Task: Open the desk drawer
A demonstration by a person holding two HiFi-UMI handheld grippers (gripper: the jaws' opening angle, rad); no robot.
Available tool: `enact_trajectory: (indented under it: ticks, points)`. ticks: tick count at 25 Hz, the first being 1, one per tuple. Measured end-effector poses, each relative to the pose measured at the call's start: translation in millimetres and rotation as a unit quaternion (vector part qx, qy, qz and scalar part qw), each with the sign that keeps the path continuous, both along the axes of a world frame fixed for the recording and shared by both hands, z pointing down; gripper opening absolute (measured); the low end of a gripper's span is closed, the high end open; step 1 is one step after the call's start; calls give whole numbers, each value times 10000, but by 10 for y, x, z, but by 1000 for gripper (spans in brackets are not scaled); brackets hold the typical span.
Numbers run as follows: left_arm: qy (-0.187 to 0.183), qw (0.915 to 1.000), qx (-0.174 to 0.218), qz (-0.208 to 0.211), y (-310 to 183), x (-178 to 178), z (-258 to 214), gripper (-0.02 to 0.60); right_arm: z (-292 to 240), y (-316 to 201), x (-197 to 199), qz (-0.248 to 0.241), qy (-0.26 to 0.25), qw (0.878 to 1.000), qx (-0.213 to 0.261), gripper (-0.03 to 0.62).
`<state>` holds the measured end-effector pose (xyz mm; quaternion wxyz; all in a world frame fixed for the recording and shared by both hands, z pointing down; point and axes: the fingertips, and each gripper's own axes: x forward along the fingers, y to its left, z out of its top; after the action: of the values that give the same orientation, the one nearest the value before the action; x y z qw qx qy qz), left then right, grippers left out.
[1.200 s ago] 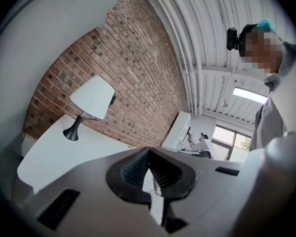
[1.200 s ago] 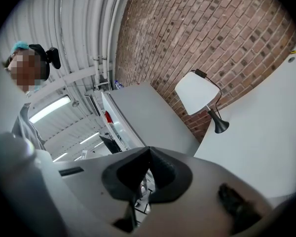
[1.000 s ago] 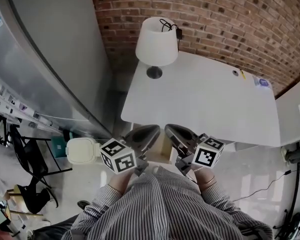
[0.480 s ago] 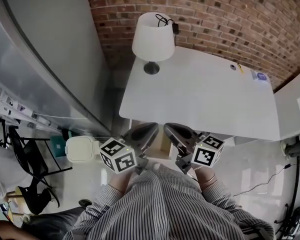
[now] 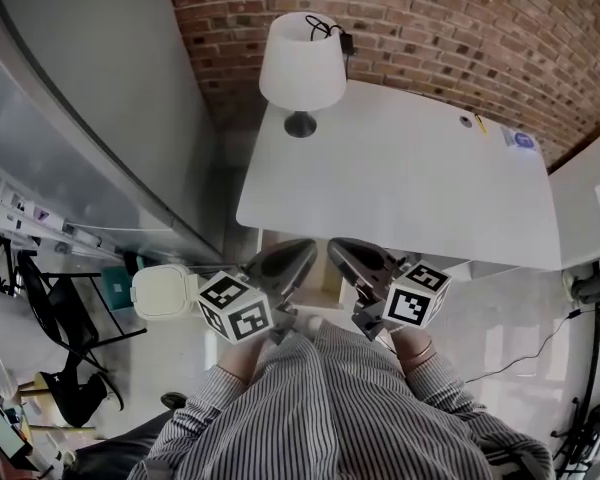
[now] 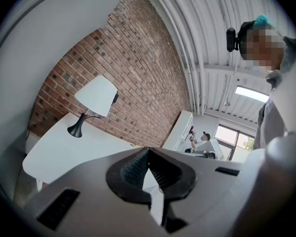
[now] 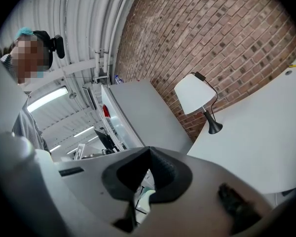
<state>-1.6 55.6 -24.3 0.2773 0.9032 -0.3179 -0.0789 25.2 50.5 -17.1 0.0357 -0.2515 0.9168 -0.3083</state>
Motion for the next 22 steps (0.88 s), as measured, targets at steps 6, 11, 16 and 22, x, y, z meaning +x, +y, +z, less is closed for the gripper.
enact_trajectory:
  ticks: [6,11,16,22]
  points:
    - [9,10000,-29,16,27,32,30,12,35,14,30,7,139,9999,-15,15]
    - [29,10000,-45,-4,36,24,25,12,55,22,31,-44,250,9997,-50,15]
    - [17,10000,-78,-26,47,25,57,12,100,5,71,-72,341,9993,-100,15]
    - [6,9999,-153,-8,111,56,113,12,110,42,67,-218,582,9981,-23,15]
